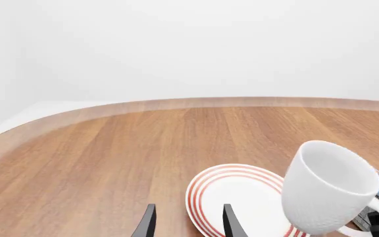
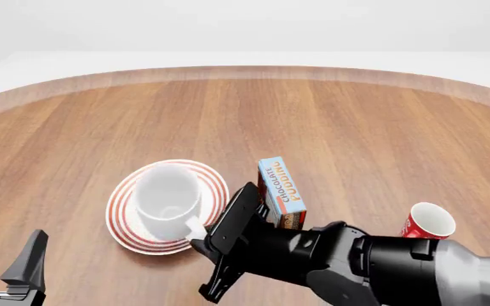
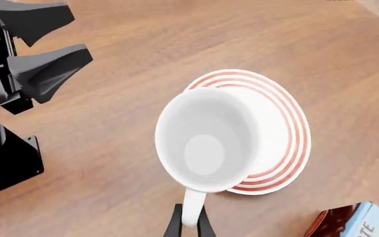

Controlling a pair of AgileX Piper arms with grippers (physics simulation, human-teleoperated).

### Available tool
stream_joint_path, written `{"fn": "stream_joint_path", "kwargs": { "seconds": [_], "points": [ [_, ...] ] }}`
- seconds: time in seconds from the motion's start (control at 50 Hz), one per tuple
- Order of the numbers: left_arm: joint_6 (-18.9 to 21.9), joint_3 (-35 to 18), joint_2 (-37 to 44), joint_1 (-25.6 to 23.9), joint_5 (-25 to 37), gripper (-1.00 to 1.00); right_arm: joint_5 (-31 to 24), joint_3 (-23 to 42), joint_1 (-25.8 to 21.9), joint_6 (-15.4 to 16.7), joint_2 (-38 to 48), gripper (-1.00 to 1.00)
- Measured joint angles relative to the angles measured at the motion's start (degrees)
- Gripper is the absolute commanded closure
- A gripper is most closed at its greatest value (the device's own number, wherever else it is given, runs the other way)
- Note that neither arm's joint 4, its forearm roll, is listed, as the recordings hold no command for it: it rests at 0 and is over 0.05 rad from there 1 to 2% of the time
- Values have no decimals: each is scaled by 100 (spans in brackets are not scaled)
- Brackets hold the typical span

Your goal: Pick up the white mug and put it on the plate, and put the chocolate pudding to the right of the plate.

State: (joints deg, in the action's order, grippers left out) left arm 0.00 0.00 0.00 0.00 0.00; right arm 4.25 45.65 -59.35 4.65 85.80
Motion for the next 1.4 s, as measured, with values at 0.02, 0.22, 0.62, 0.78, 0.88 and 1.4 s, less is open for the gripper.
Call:
{"fn": "stream_joint_path", "kwargs": {
  "seconds": [0.02,0.22,0.62,0.78,0.88,1.4],
  "points": [
    [0,0,0,0,0,-100,5,7,13,3,5,100],
    [0,0,0,0,0,-100,39,81,139,28,51,100],
    [0,0,0,0,0,-100,132,268,288,-67,261,100],
    [0,0,0,0,0,-100,169,344,349,-109,348,100],
    [0,0,0,0,0,-100,187,395,374,-132,401,100],
    [0,0,0,0,0,-100,323,771,508,-136,832,100]
  ]
}}
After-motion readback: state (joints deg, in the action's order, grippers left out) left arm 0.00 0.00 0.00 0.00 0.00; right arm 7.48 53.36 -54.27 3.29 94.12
